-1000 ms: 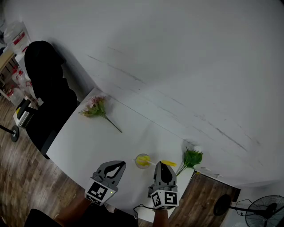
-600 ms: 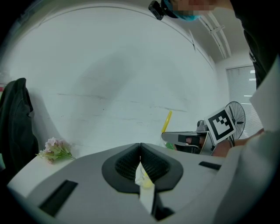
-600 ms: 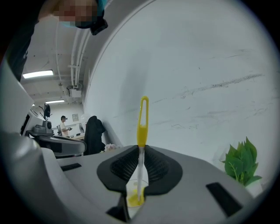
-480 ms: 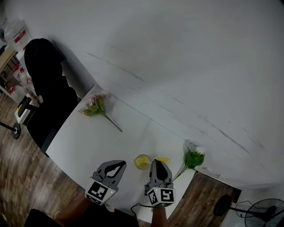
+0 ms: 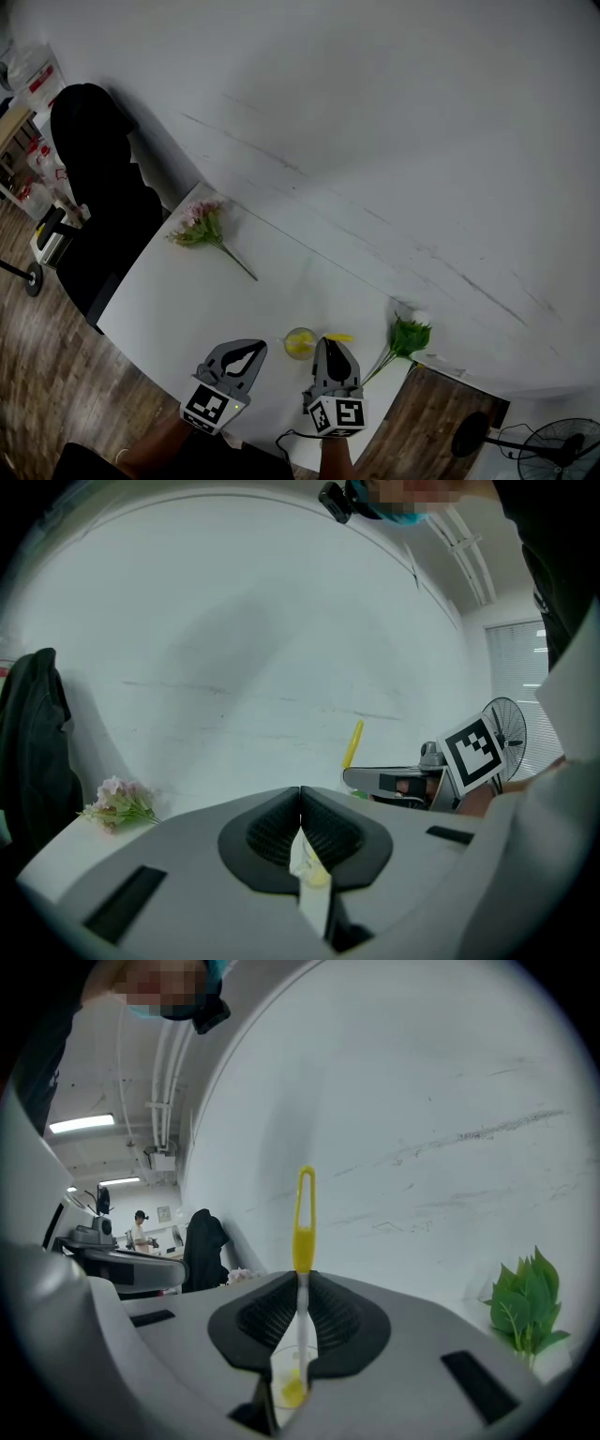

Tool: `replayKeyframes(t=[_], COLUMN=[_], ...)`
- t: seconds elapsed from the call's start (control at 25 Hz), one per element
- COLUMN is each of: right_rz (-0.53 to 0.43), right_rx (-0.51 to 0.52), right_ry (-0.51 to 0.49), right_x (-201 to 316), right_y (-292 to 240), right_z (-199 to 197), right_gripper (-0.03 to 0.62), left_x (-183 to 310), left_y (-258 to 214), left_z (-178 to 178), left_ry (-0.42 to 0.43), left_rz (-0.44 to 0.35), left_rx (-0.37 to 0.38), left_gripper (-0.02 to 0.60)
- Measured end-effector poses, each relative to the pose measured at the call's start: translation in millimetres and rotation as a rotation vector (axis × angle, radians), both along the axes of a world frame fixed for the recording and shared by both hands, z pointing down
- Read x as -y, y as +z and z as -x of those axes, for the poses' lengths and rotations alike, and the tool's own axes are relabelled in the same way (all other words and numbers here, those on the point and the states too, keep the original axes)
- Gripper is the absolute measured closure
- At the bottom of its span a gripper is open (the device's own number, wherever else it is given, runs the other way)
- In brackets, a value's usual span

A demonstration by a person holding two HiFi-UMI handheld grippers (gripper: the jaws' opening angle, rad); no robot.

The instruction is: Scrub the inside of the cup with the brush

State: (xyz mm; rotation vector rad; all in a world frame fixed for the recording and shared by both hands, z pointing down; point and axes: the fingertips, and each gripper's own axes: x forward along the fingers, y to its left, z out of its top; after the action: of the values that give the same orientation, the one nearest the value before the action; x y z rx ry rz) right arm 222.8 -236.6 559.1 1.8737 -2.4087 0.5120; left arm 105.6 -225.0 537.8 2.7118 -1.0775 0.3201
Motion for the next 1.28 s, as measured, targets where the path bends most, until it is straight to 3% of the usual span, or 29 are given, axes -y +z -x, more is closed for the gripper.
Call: replayKeyframes(t=[0.08,0.28,0.96,1.28], right_rz=[0.004,-0.006,-0.184,-0.221], right_rx=[-0.008,-0.022,-0.112,-0.167], right_ry=[-0.001,0.003,0.101,0.176], right_x=[-1.5,-8.6,-71.6,-124.7], right_y=[-3.7,-19.8,-105.1,-130.3], right_z=[1.3,6.3,21.8,28.3], right_gripper=[0.54,0.542,0.54,0.54], left_x=[0.4,-7.8,-48.5,-85.9], left_y=[-5.0,-14.0,-88.5,-108.0], left_z=[1.9,9.3,37.2,42.7], left_ry=[-0.002,0.008,0.072,0.148], left_rz=[-0.022,0.016,-0.139,-0.157], left_rx=[-0.01,0.02,-0.053,-0.067], left_gripper=[0.557,0.557,0.557,0.557])
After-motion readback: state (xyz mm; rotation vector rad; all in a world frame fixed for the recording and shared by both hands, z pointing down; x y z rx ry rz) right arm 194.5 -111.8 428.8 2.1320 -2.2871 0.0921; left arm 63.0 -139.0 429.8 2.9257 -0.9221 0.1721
